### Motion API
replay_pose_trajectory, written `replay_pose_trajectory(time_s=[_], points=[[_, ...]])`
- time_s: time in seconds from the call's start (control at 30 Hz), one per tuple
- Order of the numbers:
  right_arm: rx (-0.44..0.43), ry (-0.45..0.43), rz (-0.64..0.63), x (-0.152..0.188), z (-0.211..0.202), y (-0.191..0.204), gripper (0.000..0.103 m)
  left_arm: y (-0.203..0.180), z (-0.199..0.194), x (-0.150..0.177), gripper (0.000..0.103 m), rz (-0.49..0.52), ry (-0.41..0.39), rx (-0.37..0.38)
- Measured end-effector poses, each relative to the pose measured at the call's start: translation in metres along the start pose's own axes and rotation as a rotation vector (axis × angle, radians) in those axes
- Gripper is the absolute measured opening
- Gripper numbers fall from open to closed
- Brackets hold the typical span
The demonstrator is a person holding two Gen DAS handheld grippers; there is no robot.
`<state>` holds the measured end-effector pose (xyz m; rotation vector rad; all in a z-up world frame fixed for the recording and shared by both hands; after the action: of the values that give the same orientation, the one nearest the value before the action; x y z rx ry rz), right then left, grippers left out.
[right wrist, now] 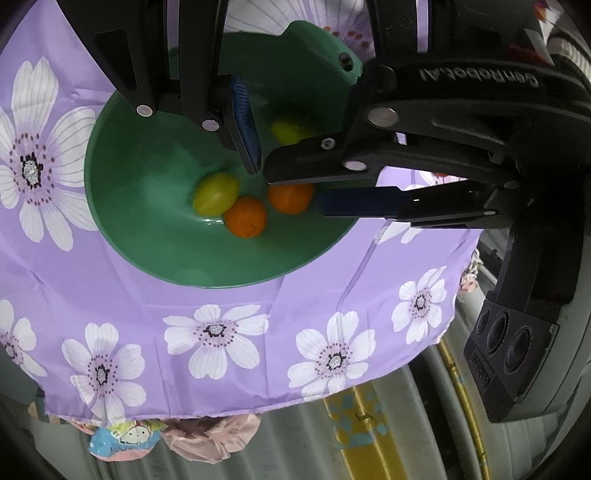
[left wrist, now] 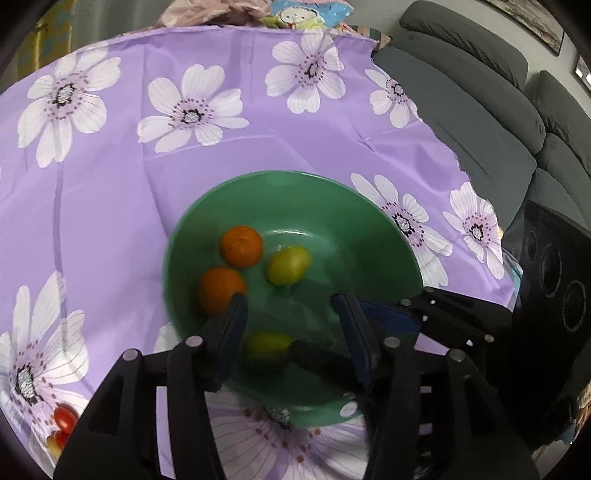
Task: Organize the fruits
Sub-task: 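Lower the second green fruit into the bowl and open the left gripper, then withdraw the left gripper from the bowl toward the cherry tomatoes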
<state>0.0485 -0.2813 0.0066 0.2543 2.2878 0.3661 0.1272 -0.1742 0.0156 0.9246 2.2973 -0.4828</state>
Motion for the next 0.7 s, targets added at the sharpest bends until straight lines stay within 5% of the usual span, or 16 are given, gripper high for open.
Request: replay_pose_trajectory(time_s=[0.4, 0.7], points=[[0.007, -0.023, 0.013, 0.014, -0.03, 0.001, 0.045, 0.014, -0.047, 0.033, 0.061, -0.05, -0.021, -0.143], [-0.007, -0.026, 0.025, 0.019, -0.044, 0.007, 0.046, 0.014, -0.065, 0.064, 0.062, -0.109, -0.002, -0.153]])
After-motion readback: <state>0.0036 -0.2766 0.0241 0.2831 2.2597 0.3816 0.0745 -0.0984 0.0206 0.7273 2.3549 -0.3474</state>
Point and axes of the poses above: each gripper's, at about its wrist camera, not at the fingertips, and z roughly the way its jaws point, y to its left, x to its underside, the point moved 3 cm from there along z, roughly the way its jaws point, and after that the axes turned 13 degrees about z, right-handed, at the moved point
